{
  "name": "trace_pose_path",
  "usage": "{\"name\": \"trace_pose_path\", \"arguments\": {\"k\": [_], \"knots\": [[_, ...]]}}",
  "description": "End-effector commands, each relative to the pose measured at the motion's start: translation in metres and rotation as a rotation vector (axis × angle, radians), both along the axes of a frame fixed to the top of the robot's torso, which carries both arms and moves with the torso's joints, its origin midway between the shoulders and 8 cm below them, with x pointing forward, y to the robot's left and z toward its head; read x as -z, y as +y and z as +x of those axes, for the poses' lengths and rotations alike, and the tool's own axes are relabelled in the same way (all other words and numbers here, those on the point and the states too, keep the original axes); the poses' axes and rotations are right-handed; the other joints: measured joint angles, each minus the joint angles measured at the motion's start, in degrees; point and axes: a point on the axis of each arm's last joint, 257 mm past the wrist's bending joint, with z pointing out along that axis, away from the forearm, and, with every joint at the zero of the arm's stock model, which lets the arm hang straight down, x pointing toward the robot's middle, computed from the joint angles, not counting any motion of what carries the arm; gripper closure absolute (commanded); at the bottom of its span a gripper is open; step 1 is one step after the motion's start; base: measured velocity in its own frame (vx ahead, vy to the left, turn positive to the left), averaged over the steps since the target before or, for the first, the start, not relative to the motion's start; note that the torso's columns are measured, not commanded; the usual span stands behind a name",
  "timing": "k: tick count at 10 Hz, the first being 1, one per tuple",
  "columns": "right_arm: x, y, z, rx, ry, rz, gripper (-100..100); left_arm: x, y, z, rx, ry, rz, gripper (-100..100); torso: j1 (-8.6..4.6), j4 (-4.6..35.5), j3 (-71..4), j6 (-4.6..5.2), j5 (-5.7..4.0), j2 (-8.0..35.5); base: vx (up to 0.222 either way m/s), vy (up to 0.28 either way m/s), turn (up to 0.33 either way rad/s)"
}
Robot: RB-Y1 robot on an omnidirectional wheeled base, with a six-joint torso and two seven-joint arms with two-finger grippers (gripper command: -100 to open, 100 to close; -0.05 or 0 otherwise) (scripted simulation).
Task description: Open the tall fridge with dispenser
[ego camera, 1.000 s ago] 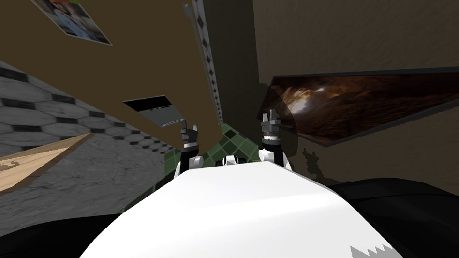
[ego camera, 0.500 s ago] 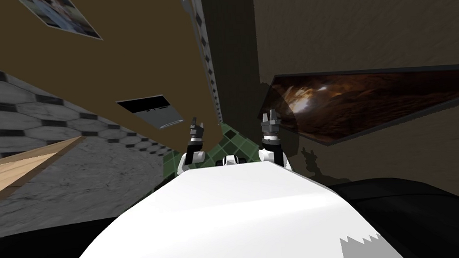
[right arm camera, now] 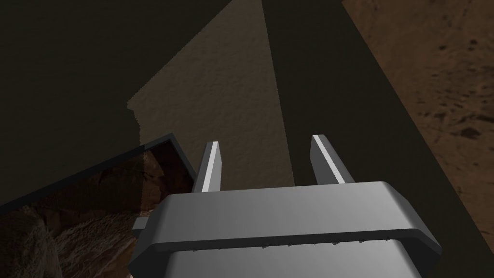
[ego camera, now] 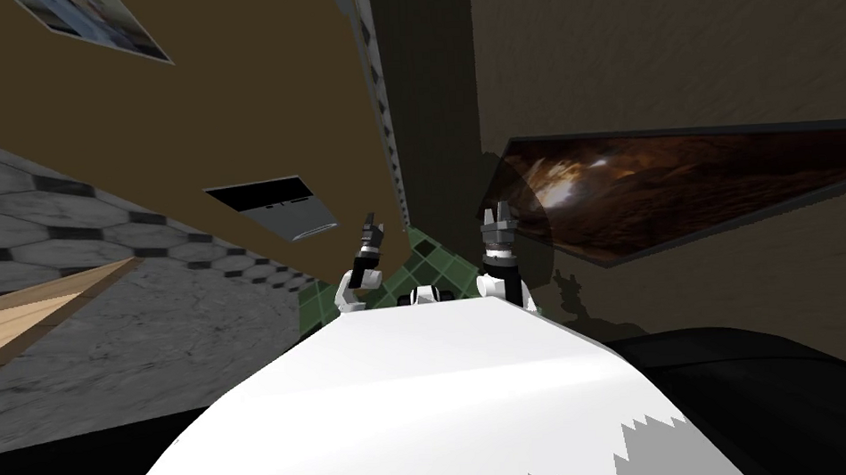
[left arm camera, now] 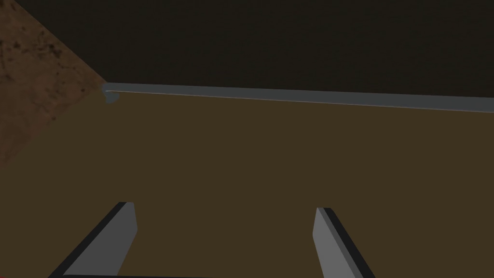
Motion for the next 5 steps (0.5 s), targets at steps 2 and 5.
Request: {"name": "trace_pose_path", "arguments": {"k": [2,5], "knots": [[0.0,0.0,0.0,0.0,0.0,0.0,0,-0.002,-0.023,0.024,0.04,0.027,0.011,-100,0.03,0.0,0.0,0.0,0.01,0.0,0.034,0.054,-0.042],[0.0,0.0,0.0,0.0,0.0,0.0,0,0.016,-0.045,0.051,0.073,0.104,0.031,-100,0.01,0.0,0.0,-0.02,0.01,0.0,0.036,0.066,-0.055]]}}
